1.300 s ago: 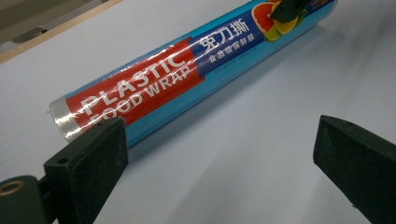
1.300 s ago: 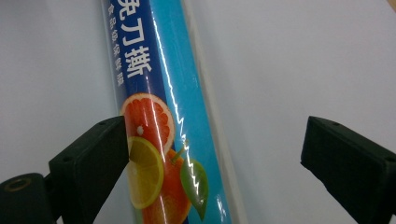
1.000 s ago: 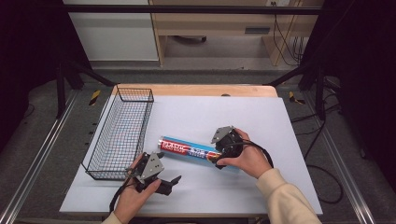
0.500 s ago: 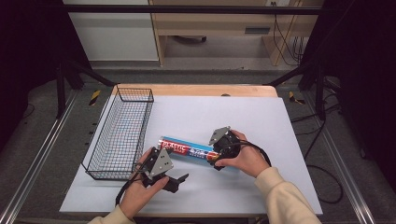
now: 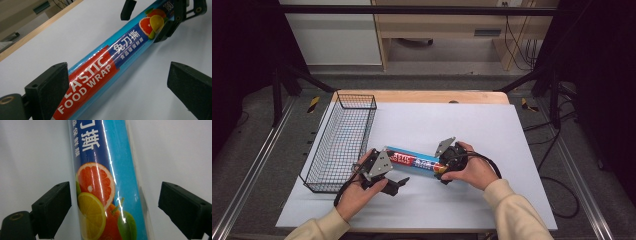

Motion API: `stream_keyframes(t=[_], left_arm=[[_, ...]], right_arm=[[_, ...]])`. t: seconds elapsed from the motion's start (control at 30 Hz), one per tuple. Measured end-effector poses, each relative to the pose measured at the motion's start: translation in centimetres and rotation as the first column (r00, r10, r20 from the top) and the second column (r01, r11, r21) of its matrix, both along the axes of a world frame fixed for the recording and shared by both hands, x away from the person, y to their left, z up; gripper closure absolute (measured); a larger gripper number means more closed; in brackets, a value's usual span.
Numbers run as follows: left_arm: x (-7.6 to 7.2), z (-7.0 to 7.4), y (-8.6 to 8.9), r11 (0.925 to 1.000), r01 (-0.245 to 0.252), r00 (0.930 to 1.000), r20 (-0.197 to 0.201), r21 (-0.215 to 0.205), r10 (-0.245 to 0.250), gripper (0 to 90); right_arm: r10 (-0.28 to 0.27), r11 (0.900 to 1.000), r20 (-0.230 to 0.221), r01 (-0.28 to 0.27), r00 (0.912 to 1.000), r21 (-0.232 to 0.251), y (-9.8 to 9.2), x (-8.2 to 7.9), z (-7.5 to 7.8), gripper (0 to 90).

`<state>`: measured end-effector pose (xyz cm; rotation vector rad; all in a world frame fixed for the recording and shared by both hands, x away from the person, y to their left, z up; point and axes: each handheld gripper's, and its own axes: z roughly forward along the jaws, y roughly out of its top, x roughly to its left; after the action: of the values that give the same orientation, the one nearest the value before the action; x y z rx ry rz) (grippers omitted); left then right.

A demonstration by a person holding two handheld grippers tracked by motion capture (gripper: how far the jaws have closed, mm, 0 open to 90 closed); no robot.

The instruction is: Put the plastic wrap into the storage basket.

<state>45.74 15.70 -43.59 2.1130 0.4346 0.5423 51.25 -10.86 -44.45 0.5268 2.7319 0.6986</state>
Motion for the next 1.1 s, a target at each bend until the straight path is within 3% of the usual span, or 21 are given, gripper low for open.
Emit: stream_keyframes(t=[0.13, 0.3, 1.1], left_arm=[[-0.6, 0.5, -0.2, 0.9997, 0.016, 0.9999, 0.004, -0.020, -0.016, 4.0], [-1.2, 0.5, -0.7, 0.9994, 0.033, 0.9994, 0.011, 0.000, -0.033, 4.0], [-1.2, 0.2, -0.5, 0.9999, 0.014, 0.9999, 0.009, 0.010, -0.014, 3.9]], right_arm=[[0.000, 1.000, -0.009, 0.000, 1.0000, -0.003, 0.1, -0.1, -0.5, 11.8], [0.009, 1.000, -0.009, -0.009, 0.9999, -0.015, 0.2, -0.1, -0.9, 13.6], [0.002, 0.999, -0.022, -0.003, 0.9998, -0.046, 0.4, 0.1, -1.1, 27.4]])
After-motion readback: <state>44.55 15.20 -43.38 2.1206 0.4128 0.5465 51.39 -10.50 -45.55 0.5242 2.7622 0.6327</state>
